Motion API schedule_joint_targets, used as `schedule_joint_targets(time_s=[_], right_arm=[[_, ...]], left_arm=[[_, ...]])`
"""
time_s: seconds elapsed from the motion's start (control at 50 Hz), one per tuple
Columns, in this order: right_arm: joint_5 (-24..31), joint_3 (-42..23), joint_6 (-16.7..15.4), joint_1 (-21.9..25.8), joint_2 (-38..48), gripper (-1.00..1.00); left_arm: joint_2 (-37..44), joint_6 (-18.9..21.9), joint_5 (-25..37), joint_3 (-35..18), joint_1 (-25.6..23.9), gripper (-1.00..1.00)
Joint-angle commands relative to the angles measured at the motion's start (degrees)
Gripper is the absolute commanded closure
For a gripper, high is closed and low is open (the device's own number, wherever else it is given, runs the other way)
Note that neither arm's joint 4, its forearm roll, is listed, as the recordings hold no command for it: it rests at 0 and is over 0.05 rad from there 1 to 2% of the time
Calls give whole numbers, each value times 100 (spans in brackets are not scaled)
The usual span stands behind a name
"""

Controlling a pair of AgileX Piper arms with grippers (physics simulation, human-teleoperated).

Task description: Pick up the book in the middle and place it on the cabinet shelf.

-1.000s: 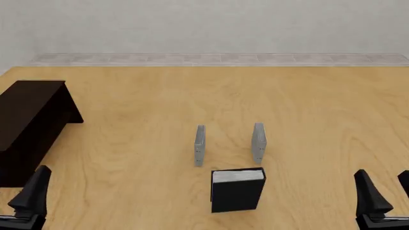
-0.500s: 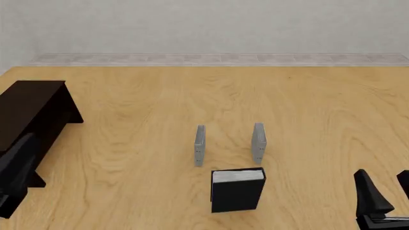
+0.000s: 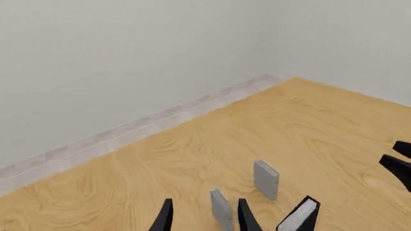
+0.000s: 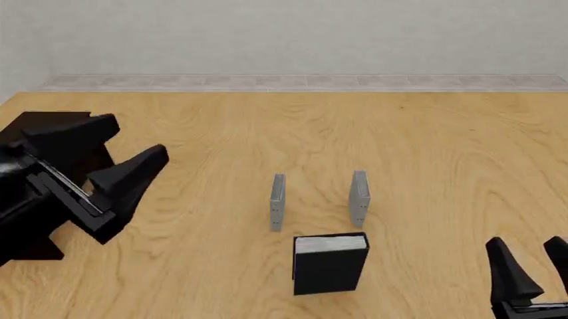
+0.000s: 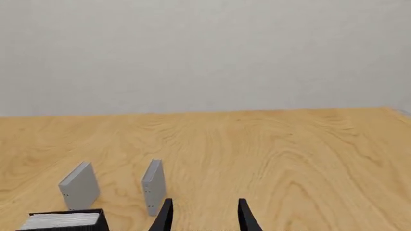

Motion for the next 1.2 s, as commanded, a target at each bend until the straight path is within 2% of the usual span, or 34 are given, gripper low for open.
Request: schedule_joint_targets(time_s=[0.02,0.08,0.14,0.2,0.22,0.42,0.62,0.78,0.82,0.86,0.9,0.92,0.96,1.0,1.08,1.12,1.16,1.2], right_arm=[[71,4,21,117,13,-100],[88,-2,61,114,2,-100],[105,-6,8,102,-13,-100],[127,-45,8,55,-24,-100],[122,-53,-6,33,-28,-100],[192,-122,35,0,-30,-100],[194,-144,73,-20,-2,-100],[161,-74,52,8,-20,-100],[121,-45,-161,77,-18,-100],[98,-29,19,23,-11,-100],[87,-19,-11,26,-7,-100],[78,-8,154,-12,-11,-100],[79,-2,124,-13,-11,-100],[73,9,97,-5,-3,-100],[66,14,84,25,11,-100],[83,16,-93,98,22,-100],[92,17,58,61,6,-100],[96,17,8,70,2,-100]], left_arm=[[1040,274,243,-888,-1116,-100],[1299,99,369,-1141,-1481,-100],[1292,93,318,-1140,-1773,-100],[1332,-415,332,-1199,-1956,-100],[1405,-455,324,-1195,-1993,-100],[1971,-401,591,-1355,-2663,-100],[2245,-326,956,-1695,-2781,-100],[2580,-229,1028,-1716,-2939,-100],[2690,-299,982,-1758,-2951,-100],[2833,-348,1025,-1836,-3029,-100],[3011,-269,1134,-1945,-3069,-100],[3066,-199,1166,-1977,-3051,-100],[3127,-144,1228,-2048,-2989,-100],[3334,180,1331,-2145,-2747,-100],[3407,159,1454,-2240,-2727,-100],[3500,229,1493,-2247,-2702,-100],[3594,389,1522,-2277,-2634,-100],[3604,370,1559,-2332,-2649,-100]])
